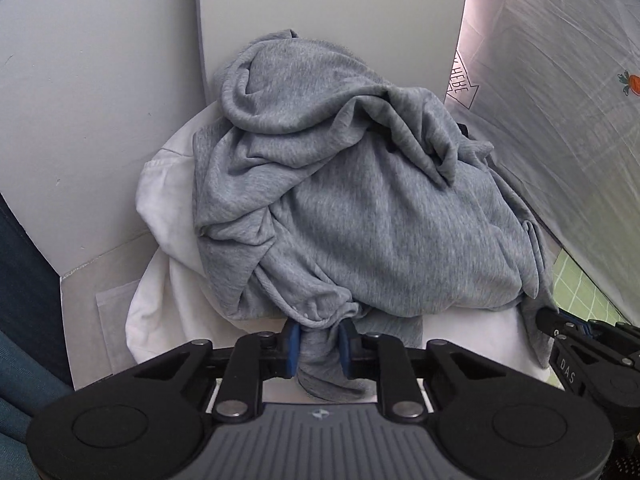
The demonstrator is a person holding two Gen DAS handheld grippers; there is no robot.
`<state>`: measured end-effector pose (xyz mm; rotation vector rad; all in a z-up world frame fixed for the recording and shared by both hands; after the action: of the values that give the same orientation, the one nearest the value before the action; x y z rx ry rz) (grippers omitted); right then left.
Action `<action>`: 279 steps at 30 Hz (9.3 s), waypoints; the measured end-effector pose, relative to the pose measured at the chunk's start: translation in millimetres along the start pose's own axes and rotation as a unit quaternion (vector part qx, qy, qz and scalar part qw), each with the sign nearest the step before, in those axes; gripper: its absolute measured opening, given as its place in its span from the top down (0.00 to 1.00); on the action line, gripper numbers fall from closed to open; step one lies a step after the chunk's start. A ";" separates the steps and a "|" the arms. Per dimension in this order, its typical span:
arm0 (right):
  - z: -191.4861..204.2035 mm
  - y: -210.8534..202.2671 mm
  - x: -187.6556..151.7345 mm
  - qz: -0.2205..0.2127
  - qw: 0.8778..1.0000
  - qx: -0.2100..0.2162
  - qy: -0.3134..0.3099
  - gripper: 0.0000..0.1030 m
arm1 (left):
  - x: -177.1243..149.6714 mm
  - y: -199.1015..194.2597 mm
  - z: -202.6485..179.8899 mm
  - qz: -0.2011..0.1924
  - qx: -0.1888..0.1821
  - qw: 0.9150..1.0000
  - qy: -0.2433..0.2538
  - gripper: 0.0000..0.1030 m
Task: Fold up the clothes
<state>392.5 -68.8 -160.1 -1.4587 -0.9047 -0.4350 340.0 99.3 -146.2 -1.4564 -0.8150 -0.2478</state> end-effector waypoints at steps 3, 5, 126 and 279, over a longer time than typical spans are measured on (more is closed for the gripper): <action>-15.5 -17.8 -6.5 -0.023 0.999 -0.032 0.003 0.97 | -1.0 -8.9 0.5 -0.014 0.005 1.000 -0.004 0.94; -28.8 -30.9 -11.1 -0.035 0.998 -0.050 0.004 0.98 | -2.6 -21.1 -4.1 -0.025 0.006 1.000 0.004 0.94; -241.7 -329.2 -393.9 0.101 0.913 -0.180 0.353 0.50 | -258.1 -106.2 -192.5 0.116 -0.116 0.962 0.219 0.97; -297.9 -266.3 -366.2 0.137 0.904 -0.231 0.332 0.46 | -275.0 -87.4 -312.6 0.198 -0.274 0.911 0.237 0.50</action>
<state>45.8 -481.2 -219.8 -1.6675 -0.0369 -0.9069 195.6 -293.9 -220.3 -1.9412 -0.0319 -0.5244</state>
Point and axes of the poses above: each gripper's, at about its wrist camera, not at the fingertips, and y roughly the way its jaws point, z to its left, x to its top, the point moved 6 cm from there along y, roughly the way its jaws point, and after that the axes turned 3 degrees about -y, right-handed, at the moved point
